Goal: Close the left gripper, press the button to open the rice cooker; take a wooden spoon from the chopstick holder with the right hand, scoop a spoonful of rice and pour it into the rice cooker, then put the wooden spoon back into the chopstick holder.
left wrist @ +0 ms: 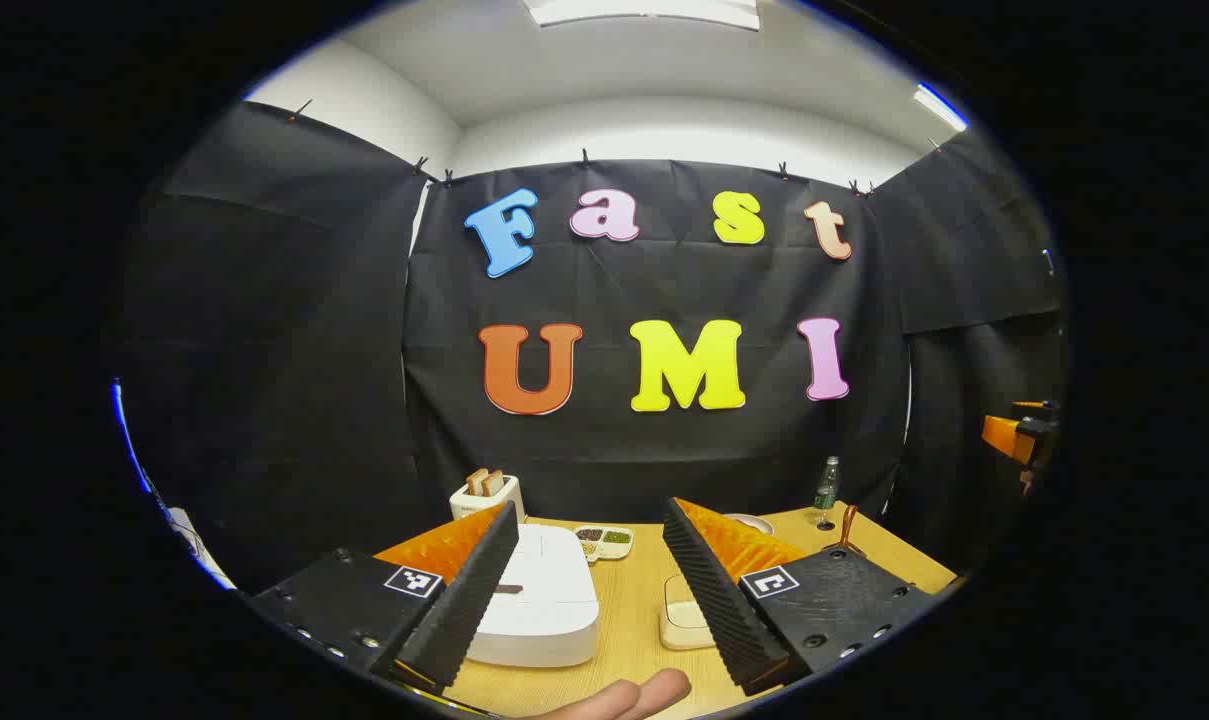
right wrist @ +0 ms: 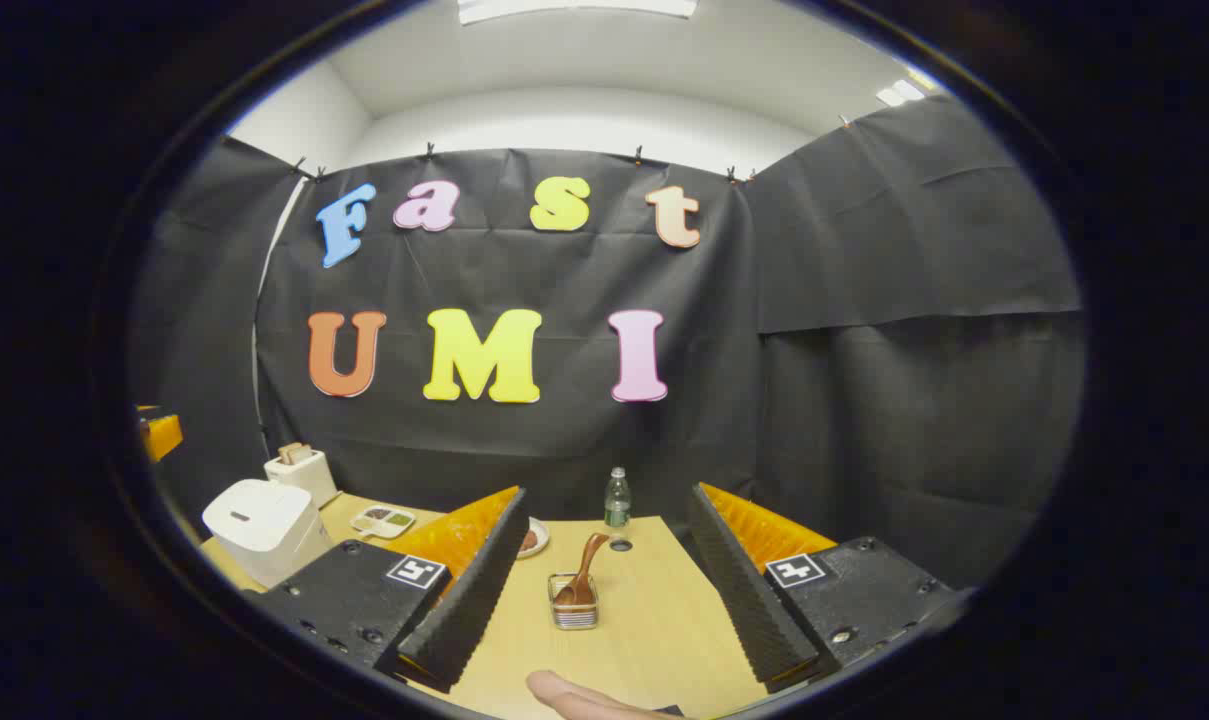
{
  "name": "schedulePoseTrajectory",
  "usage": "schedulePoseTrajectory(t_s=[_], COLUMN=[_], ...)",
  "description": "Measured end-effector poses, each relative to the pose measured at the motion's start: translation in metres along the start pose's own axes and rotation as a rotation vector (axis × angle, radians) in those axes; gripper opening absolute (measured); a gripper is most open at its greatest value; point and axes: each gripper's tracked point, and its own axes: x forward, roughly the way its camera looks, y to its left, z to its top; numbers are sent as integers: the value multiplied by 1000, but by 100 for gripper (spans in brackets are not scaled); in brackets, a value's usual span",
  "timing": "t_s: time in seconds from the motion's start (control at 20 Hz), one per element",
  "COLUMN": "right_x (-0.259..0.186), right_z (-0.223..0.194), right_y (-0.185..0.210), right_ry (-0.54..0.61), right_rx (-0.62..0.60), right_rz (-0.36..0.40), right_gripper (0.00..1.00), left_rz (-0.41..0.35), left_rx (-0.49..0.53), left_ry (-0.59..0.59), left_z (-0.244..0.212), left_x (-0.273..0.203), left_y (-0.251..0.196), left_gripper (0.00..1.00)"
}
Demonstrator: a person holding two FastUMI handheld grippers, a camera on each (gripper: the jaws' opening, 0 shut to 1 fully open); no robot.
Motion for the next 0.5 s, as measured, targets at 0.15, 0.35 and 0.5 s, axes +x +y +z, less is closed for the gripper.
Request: schedulePoseTrajectory(t_s=[0.15, 0.35, 0.5], right_x=[-2, -2, -2], right_z=[4, 4, 0], right_y=[3, 3, 1], right_ry=[-10, -15, -6], right_rx=[-10, -2, 17], right_rz=[5, 2, -3], right_gripper=[100, 100, 100], left_rz=[-10, -44, -44], left_rx=[24, 0, -10], left_ry=[9, 31, 50], left_z=[-4, -11, -16], left_x=[4, 4, 5], left_y=[-5, -18, -18], left_gripper=[93, 93, 93])
